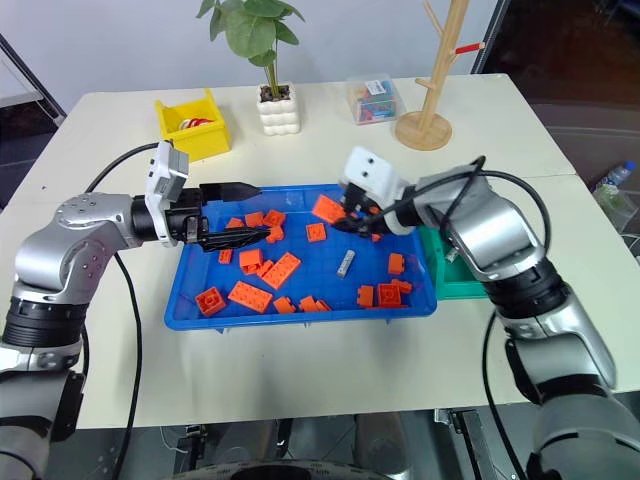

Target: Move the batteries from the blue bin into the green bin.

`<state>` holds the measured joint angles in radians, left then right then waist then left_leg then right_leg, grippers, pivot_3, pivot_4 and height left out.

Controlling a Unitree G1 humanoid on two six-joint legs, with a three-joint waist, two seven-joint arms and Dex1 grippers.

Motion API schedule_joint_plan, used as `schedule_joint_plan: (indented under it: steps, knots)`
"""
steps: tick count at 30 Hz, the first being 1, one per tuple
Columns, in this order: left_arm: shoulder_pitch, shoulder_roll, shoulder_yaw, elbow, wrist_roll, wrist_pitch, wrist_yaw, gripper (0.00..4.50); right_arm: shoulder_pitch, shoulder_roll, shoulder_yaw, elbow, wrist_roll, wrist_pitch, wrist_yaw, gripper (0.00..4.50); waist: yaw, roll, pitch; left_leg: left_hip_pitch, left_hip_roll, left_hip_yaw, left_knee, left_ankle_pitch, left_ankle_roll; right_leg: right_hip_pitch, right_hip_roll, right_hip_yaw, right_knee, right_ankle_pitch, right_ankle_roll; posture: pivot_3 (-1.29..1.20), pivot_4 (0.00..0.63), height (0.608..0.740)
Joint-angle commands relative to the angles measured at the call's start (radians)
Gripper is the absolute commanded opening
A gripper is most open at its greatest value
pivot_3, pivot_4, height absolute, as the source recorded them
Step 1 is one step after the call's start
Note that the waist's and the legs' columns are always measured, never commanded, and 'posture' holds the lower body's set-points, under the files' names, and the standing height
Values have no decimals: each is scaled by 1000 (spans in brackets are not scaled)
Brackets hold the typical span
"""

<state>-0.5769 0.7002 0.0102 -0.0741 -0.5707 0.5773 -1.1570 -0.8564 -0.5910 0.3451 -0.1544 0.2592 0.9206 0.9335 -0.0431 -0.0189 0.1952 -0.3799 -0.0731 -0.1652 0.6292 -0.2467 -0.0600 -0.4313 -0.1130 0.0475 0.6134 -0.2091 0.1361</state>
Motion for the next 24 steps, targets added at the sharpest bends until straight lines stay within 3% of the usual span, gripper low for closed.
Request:
schedule_joint_plan:
  steps: [1,6,13,18,24]
  knots:
    - [11,44,22,-44,-7,3,-21,4500,9,71,41,2,-3,-3,-29,1090,0,0,0,0,0,0,0,0,0,0,0,0,0,0,0,0,150,740]
    - [42,85,58,-89,-36,32,-12,4500,48,107,74,-1,-4,-5,-36,1090,2,0,0,0,0,0,1,0,0,-1,0,0,1,0,0,0,150,740]
    - [68,84,65,-115,-48,46,15,4500,65,120,75,-9,3,-2,-37,4443,-2,0,0,0,0,0,0,0,0,0,0,0,1,0,0,0,150,740]
    - [63,75,51,-118,-46,44,11,4500,40,85,59,23,-21,-23,-34,4443,-1,0,0,0,0,0,0,0,0,0,0,0,1,0,0,0,150,740]
    - [53,77,43,-112,-39,39,-1,4500,64,-54,36,87,-58,-97,24,4443,2,0,0,0,0,0,1,0,0,0,0,0,0,0,0,0,150,740]
